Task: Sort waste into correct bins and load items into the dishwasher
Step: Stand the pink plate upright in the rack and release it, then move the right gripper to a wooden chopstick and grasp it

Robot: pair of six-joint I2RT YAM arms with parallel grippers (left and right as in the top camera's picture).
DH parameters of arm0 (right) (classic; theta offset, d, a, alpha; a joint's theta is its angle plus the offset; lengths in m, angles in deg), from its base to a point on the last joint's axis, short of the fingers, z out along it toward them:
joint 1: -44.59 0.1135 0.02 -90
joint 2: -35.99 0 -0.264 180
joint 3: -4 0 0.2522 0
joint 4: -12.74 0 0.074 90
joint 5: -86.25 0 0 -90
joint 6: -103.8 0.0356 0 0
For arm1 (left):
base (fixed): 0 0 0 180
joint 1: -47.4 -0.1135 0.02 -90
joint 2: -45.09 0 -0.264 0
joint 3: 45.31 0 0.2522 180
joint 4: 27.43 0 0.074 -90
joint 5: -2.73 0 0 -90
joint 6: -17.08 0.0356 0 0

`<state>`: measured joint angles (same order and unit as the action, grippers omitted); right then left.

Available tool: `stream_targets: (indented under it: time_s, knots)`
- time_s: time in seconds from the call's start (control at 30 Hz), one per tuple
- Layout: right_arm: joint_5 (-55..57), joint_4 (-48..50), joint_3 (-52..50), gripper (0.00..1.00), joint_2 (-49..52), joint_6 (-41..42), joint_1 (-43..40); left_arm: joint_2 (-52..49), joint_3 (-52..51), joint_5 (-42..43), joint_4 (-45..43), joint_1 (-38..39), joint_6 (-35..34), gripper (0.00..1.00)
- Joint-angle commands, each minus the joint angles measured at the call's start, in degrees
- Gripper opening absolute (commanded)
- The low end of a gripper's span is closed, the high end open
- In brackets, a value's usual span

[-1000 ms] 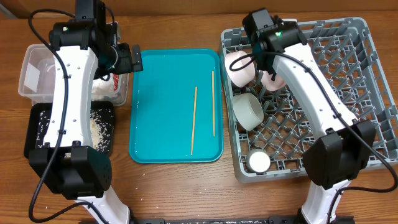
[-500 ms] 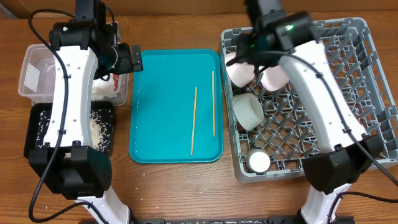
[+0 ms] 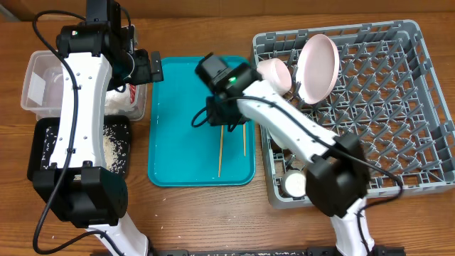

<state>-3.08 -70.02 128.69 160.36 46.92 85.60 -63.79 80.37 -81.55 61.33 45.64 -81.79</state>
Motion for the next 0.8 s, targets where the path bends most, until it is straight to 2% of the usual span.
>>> stream_targets:
  time_s: [0.0, 0.23, 0.6, 0.77]
  knots:
    - [2.8, 1.3, -0.3, 0.41, 3.9, 4.3, 0.2, 0.1, 1.1, -0.3, -0.2, -0.1, 0.3, 1.0]
    - [-0.2, 2.6, -0.3, 0.41, 8.7, 4.7, 0.2, 0.1, 1.1, -0.3, -0.2, -0.1, 0.3, 1.0]
    - [-0.3, 4.9, -0.4, 0.3, 9.8, 6.6, 0.2, 0.1, 1.1, -0.3, -0.2, -0.1, 0.3, 1.0]
    - [-0.3, 4.6, -0.4, 0.3, 11.9, 7.1, 0.2, 0.1, 1.1, -0.3, -0.2, -0.1, 0.3, 1.0]
